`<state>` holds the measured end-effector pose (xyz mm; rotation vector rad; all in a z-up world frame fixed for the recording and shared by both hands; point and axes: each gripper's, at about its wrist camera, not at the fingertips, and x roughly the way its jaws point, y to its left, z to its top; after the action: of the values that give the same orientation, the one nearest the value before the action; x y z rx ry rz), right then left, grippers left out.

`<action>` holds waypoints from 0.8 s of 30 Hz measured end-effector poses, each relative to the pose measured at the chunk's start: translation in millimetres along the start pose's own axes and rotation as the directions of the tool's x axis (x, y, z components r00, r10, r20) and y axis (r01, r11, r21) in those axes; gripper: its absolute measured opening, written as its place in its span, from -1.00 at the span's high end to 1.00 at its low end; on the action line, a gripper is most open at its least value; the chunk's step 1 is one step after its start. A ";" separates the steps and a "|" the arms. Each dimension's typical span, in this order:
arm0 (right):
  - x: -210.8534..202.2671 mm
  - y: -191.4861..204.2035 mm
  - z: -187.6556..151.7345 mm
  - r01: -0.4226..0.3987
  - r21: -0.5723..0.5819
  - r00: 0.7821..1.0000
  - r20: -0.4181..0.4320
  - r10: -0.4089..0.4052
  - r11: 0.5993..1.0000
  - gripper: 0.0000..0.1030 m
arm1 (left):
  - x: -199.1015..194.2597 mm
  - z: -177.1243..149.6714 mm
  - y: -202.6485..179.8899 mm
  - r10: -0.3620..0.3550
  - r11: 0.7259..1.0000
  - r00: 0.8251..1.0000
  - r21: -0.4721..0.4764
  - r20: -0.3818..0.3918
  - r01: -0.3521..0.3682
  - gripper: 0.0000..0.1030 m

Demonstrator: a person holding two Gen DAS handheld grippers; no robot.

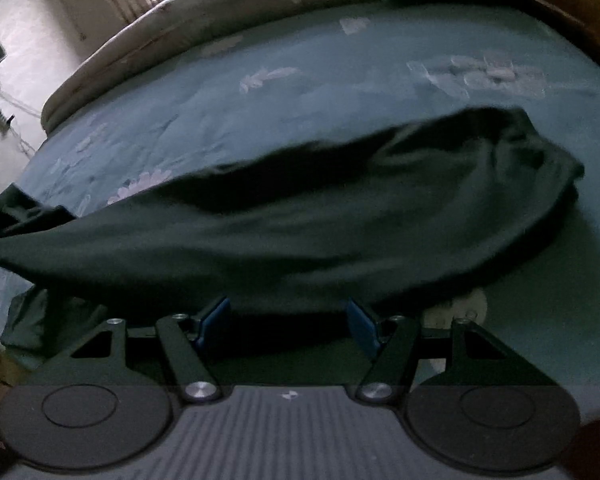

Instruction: Fold clothes

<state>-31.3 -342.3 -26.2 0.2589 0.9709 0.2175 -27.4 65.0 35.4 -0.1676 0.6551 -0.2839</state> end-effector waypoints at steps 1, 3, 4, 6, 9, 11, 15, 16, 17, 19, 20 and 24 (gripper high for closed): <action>0.2 -2.1 -2.5 0.003 0.010 1.000 -0.006 -0.003 1.000 -0.35 | -0.5 -3.6 0.9 0.003 1.000 1.000 -0.005 -0.010 -0.003 0.93; -1.6 -5.8 -6.4 0.008 0.005 1.000 -0.015 -0.008 1.000 -0.35 | -0.9 -12.1 2.7 0.009 1.000 0.999 -0.016 -0.031 -0.010 0.93; -1.6 -8.1 -7.2 0.010 0.001 1.000 -0.020 -0.010 1.000 -0.35 | -0.4 -16.8 2.9 0.014 1.000 0.999 -0.014 -0.040 -0.015 0.93; 0.0 -15.7 -5.3 0.005 -0.006 1.000 -0.023 -0.005 1.000 -0.35 | 3.4 -27.9 1.9 0.056 0.998 0.996 -0.011 -0.070 -0.057 0.93; 2.2 -25.2 1.8 -0.005 -0.024 1.000 -0.023 0.004 1.000 -0.35 | 7.9 -43.0 1.0 0.102 0.994 0.989 -0.028 -0.111 -0.105 0.93; 4.0 -31.6 10.7 -0.026 -0.041 1.000 -0.019 0.025 0.999 -0.35 | 6.2 -47.9 -3.7 0.140 0.989 0.984 -0.022 -0.114 -0.143 0.93; 6.9 -38.6 33.8 -0.080 -0.096 0.997 -0.022 0.078 0.992 -0.35 | 9.0 -61.2 -12.1 0.190 0.981 0.977 0.041 -0.095 -0.187 0.87; 8.9 -39.7 38.8 -0.087 -0.114 0.996 -0.026 0.085 0.990 -0.35 | 16.0 -67.3 -11.0 0.212 0.977 0.968 0.034 -0.133 -0.209 0.87; 11.0 -40.5 42.7 -0.091 -0.126 0.996 -0.032 0.088 0.988 -0.35 | 21.6 -73.9 -7.4 0.216 0.976 0.962 0.005 -0.169 -0.218 0.85; 16.2 -43.3 50.3 -0.103 -0.145 0.994 -0.046 0.097 0.984 -0.35 | 29.5 -86.5 3.9 0.193 0.971 0.952 -0.093 -0.236 -0.220 0.79; 19.0 -45.5 53.9 -0.112 -0.150 0.993 -0.054 0.105 0.982 -0.35 | 29.7 -89.4 9.4 0.177 0.965 0.950 -0.145 -0.257 -0.219 0.78; 30.8 -49.6 65.2 -0.133 -0.176 0.990 -0.079 0.120 0.975 -0.35 | 18.4 -91.9 25.9 0.160 0.933 0.941 -0.265 -0.299 -0.243 0.20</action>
<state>43.3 -387.9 -30.7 0.1473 0.9958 0.4315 -65.2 77.9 -53.3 -0.3518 0.9834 -0.0035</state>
